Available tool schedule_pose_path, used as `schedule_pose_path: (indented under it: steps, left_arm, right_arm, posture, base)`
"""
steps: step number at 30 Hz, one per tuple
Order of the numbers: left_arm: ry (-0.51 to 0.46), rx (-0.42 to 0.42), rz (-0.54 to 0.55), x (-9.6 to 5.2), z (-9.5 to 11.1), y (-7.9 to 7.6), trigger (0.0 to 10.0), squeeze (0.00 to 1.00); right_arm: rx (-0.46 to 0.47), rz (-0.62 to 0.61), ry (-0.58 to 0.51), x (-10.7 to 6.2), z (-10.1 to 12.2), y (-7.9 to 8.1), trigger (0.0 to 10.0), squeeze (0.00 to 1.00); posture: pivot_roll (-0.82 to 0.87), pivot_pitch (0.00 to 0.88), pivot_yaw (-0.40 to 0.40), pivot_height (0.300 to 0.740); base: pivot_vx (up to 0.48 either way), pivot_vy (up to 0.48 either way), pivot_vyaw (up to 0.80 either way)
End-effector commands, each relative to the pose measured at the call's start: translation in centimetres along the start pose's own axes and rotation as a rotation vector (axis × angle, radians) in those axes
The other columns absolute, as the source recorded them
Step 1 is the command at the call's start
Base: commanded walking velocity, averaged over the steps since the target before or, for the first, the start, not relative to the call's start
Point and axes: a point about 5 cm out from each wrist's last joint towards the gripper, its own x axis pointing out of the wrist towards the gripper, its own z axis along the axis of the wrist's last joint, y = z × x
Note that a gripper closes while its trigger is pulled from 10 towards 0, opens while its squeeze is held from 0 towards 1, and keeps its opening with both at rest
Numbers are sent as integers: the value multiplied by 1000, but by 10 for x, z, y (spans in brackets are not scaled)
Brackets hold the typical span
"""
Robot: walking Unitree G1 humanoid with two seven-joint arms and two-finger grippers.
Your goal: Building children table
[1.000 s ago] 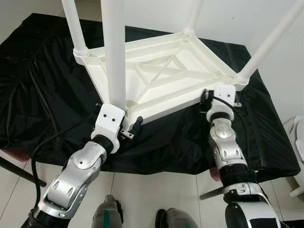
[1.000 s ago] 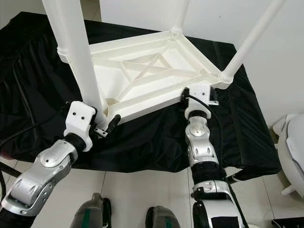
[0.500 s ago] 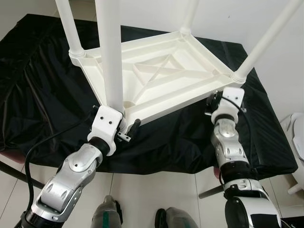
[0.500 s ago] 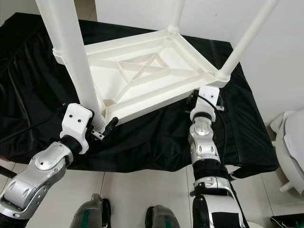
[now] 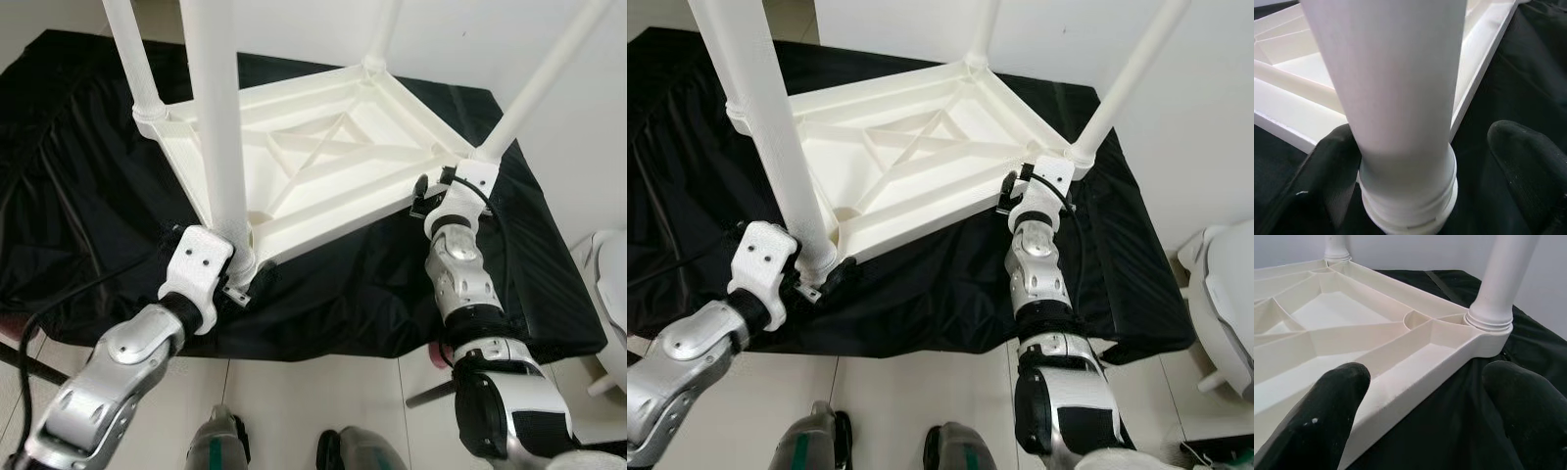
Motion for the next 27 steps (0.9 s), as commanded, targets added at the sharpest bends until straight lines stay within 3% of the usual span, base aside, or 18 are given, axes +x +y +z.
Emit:
schedule_pose_path:
  steps: [1, 12, 13, 20, 27]
  left_arm:
    - [13, -3, -73, -4, 1, -7, 10000, 0]
    - [12, 20, -99, -16, 12, -7, 10000, 0]
    - [17, 23, -102, -24, 13, -4, 10000, 0]
    - [12, 8, -93, -35, 17, 0, 10000, 0]
    - [41, 46, -1, -42, 17, 17, 10000, 0]
  right_arm:
    - [47, 1, 34, 3, -4, -1, 10000, 0]
    - [89, 28, 64, 9, -4, 6, 10000, 0]
    - [90, 36, 59, 11, -2, 7, 10000, 0]
    - [97, 34, 70, 14, -2, 6, 10000, 0]
    - [110, 38, 89, 18, -1, 8, 10000, 0]
  posture:
    - [42, 60, -108, 740]
    - [50, 66, -110, 740]
    - [68, 71, -113, 740]
    - [76, 71, -118, 740]
    - [86, 74, -124, 740]
  base:
    - [0, 0, 0]
    - [0, 0, 0]
    - [0, 0, 0]
    - [0, 0, 0]
    - [0, 0, 0]
